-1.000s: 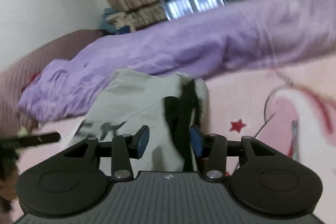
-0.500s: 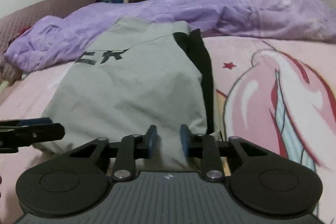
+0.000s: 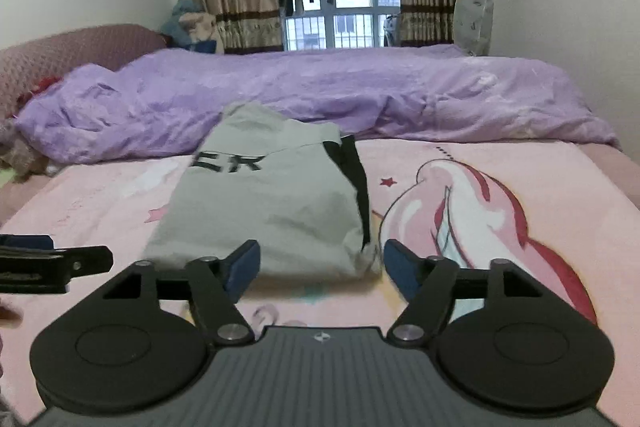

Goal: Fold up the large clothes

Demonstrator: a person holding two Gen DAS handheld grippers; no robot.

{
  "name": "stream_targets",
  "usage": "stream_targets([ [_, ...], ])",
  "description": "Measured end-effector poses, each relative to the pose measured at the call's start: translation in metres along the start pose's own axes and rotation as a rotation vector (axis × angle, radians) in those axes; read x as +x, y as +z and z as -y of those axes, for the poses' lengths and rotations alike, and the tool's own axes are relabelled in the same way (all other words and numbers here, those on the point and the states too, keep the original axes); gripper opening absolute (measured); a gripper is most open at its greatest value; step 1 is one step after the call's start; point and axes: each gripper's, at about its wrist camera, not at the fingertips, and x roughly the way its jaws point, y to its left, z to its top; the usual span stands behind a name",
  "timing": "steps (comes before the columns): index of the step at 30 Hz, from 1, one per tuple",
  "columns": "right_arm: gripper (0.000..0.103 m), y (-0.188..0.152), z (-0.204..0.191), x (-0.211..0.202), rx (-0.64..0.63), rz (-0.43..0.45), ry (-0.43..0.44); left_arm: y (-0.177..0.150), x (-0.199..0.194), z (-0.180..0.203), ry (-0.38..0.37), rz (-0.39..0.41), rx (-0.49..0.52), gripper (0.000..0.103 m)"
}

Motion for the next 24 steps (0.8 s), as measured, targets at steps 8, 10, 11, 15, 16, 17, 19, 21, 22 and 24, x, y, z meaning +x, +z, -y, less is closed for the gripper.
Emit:
stream_targets([
  [8,0.087,-0.038,-0.008,-0.049,0.017,-0.062,-0.073,-0.045,-0.067,-0.003,0.001,-0.030,-0.032,0.103],
  [10,0.087,-0.045,-0.009,-0.056,0.008,-0.073,-0.091,-0.053,-0.072,-0.003,-0.003,-0.052,-0.034,0.103],
  [11,0.087,-0.047,-0.010,-0.058,0.002,-0.079,-0.099,-0.058,-0.075,-0.002,-0.002,-0.064,-0.036,0.103],
  [15,0.087,-0.055,-0.011,-0.065,0.004,-0.096,-0.096,-0.068,-0.077,-0.003,-0.007,-0.089,-0.039,0.103],
  [16,0.087,-0.058,-0.010,-0.068,0.007,-0.098,-0.092,-0.068,-0.076,-0.003,-0.007,-0.095,-0.038,0.103],
  [17,0.087,-0.058,-0.010,-0.068,0.009,-0.100,-0.088,-0.069,-0.075,-0.003,-0.005,-0.099,-0.039,0.103],
  [19,0.087,-0.059,-0.011,-0.069,0.006,-0.101,-0.085,-0.069,-0.075,-0.003,-0.006,-0.105,-0.039,0.103],
  [21,0.087,-0.060,-0.012,-0.069,0.006,-0.102,-0.081,-0.069,-0.074,-0.002,-0.009,-0.110,-0.037,0.103],
  [22,0.087,-0.060,-0.011,-0.069,0.013,-0.104,-0.072,-0.068,-0.073,-0.002,-0.010,-0.113,-0.035,0.103],
  [24,0.087,-0.060,-0.011,-0.070,0.019,-0.106,-0.060,-0.068,-0.072,-0.001,-0.011,-0.119,-0.033,0.103],
])
